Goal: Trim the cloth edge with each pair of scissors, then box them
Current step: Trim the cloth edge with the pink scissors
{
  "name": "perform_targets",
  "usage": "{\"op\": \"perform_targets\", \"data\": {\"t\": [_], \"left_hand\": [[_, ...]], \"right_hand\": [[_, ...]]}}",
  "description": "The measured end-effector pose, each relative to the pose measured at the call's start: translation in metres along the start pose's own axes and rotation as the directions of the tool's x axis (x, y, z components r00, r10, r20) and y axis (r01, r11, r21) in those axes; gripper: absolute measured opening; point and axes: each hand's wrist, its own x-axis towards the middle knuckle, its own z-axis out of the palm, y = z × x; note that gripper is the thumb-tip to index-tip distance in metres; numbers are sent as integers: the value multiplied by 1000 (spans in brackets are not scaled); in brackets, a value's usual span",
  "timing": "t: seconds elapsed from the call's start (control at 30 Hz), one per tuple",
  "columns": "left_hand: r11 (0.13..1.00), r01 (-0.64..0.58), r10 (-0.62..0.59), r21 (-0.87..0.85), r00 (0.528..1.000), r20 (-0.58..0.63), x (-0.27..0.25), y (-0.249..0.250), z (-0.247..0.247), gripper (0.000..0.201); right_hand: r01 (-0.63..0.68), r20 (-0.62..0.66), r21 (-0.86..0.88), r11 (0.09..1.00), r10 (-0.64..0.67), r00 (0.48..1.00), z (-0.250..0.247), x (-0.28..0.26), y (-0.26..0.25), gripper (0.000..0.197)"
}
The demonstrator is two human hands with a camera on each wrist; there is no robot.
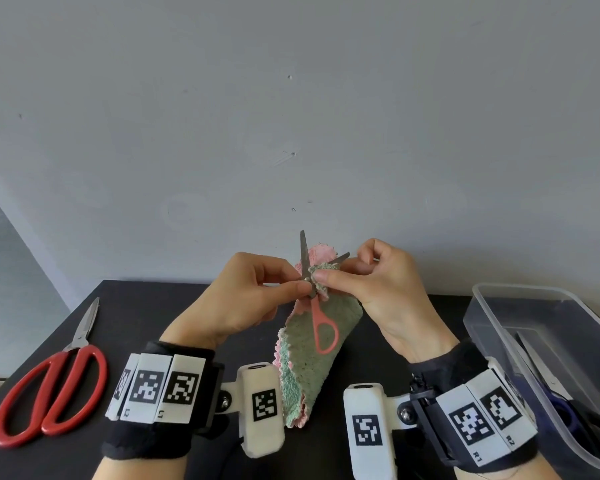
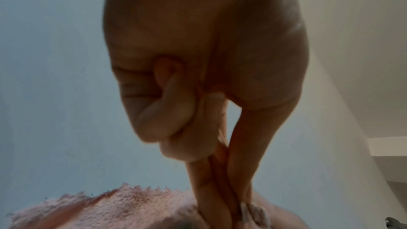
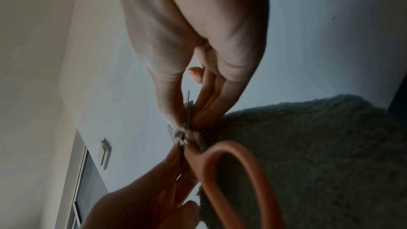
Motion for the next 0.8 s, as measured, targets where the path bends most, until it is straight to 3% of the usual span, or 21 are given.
{"op": "perform_targets", "data": {"t": [0.4, 0.63, 0.8], "left_hand": [[1000, -1, 1, 15, 1000, 3, -1, 1, -4, 17], [1000, -1, 0, -11, 1000, -21, 2, 0, 4, 16], [999, -7, 7, -38, 1000, 6, 1, 2, 5, 18]], "right_hand": [[-16, -74, 36, 999, 19, 997, -6, 4, -2, 53], [-84, 40, -7, 996, 84, 996, 2, 1, -2, 49], [-67, -32, 26, 997, 67, 997, 1, 0, -6, 54]]}}
